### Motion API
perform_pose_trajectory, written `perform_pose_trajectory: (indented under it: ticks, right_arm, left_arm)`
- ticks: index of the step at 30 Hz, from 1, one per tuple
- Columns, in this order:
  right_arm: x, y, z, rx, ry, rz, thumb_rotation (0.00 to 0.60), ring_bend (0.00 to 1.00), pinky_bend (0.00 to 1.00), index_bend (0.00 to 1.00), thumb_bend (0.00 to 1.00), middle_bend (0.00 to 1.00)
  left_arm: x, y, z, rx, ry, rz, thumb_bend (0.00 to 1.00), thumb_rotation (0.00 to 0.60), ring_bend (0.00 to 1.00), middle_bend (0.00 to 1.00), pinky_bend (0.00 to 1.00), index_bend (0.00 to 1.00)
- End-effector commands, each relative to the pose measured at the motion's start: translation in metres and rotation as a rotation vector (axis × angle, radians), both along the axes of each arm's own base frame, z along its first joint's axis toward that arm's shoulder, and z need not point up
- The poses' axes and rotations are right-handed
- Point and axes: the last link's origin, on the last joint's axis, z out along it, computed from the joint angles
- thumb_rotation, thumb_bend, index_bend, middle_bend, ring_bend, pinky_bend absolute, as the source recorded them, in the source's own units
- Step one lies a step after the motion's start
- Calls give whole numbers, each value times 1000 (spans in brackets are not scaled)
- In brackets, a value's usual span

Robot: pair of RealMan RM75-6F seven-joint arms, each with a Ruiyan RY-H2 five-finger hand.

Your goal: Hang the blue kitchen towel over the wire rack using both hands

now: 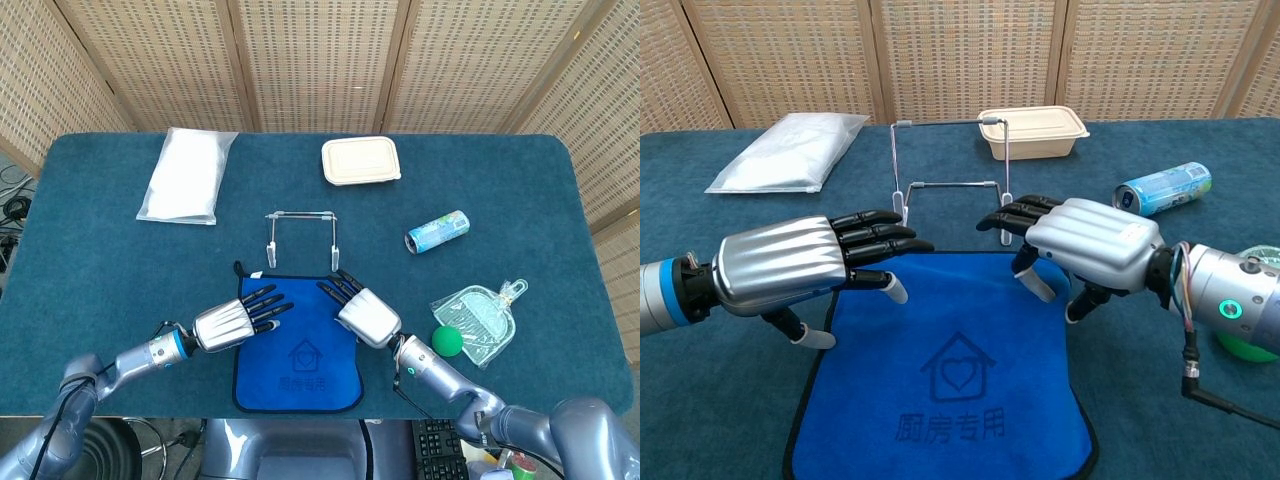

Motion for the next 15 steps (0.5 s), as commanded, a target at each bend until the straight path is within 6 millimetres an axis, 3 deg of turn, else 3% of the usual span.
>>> perform_pose_trajectory:
  ticks: [1,15]
  right_arm:
    - [0,0,0,1,0,0,600,0,0,723,403,90]
    - [1,0,1,-1,0,-2,600,0,0,723,403,90]
  left_arm:
    - [0,0,0,0,0,2,0,600,0,0,0,283]
    - [-2,0,-1,-10,3,16,0,600,0,0,0,284]
